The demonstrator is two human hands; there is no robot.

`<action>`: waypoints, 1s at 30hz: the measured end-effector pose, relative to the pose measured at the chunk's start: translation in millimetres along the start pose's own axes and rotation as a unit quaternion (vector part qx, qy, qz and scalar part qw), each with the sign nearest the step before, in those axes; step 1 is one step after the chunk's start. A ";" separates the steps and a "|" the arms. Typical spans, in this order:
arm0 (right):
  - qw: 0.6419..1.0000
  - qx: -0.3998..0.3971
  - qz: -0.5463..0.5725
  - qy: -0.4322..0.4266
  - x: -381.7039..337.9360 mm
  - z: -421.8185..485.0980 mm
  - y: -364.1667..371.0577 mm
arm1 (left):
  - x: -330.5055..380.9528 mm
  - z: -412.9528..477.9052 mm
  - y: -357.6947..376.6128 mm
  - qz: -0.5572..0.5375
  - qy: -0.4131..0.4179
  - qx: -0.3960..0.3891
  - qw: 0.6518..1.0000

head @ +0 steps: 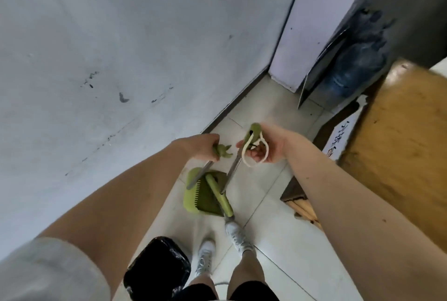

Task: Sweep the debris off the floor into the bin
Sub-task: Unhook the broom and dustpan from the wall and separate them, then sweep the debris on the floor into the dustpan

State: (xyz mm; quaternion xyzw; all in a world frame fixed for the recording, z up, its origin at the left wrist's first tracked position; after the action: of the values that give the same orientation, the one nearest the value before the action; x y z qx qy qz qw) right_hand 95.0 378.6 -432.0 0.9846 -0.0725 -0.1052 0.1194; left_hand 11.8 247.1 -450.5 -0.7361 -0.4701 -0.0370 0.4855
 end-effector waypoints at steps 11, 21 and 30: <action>0.990 0.097 -0.093 0.048 154.3 -65.1 -57.1 | 135.9 -1.7 80.5 0.061 0.130 -0.213 0.967; 0.985 0.152 0.068 0.044 331.6 -128.3 -147.2 | 295.8 6.4 183.3 0.124 0.194 -0.304 0.924; 0.950 0.126 0.282 0.047 551.8 -182.1 -211.6 | 461.0 -15.5 299.6 0.187 0.262 -0.364 0.874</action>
State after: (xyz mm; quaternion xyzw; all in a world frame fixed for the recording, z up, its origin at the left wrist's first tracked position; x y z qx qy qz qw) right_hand 694.6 529.4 -416.8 0.9350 -0.3537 -0.0113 0.0223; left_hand 492.1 512.1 -410.6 -0.8985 -0.1327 -0.3054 0.2861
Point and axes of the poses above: each hand's wrist, its own z-axis towards the middle knuckle, its own y-axis out of the palm, x = y × z, the point moved 8 cm from there along z, towards the middle knuckle, and after that the axes turned 12 degrees about y, right-handed, at the moved point
